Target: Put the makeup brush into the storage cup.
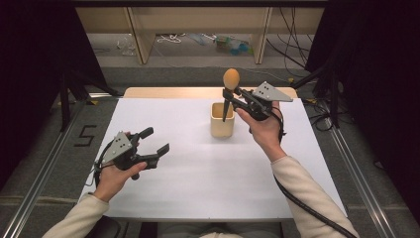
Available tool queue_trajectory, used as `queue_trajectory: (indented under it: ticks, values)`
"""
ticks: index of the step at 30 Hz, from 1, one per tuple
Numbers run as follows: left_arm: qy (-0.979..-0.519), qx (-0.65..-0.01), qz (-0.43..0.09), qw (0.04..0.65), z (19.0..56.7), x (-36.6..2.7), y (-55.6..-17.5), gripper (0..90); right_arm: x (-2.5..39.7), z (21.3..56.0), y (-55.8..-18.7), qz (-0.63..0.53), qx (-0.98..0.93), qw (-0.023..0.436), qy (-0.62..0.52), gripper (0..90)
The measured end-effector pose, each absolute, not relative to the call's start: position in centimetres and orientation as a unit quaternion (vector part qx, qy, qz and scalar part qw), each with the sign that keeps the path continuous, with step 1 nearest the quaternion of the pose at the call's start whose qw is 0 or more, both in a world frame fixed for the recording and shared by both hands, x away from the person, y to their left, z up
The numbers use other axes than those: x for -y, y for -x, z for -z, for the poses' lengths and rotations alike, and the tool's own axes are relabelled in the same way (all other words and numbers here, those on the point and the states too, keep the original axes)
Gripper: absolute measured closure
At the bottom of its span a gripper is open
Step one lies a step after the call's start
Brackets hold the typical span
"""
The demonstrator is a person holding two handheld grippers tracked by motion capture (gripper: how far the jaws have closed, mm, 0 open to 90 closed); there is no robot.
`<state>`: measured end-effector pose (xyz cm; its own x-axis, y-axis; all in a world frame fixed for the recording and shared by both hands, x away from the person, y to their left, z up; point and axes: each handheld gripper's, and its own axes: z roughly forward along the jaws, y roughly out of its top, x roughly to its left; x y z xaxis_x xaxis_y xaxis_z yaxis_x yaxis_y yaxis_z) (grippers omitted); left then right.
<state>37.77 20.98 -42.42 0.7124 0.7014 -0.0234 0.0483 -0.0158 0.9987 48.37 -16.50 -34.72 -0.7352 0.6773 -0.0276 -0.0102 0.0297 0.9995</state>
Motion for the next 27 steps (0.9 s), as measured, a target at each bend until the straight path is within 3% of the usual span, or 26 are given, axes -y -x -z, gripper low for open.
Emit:
queue_trajectory:
  ticks: [18, 27]
  values:
    - [-0.665, -0.283, -0.256, 0.642, 42.41, -21.01, -37.8, 16.2, 16.35, 34.74, -48.71, -0.647, -0.669, 0.265, -0.251, 66.6]
    - [-0.666, -0.28, -0.258, 0.641, 42.44, -21.08, -37.79, 11.5, 16.24, 34.78, -48.78, -0.65, -0.666, 0.268, -0.25, 66.6]
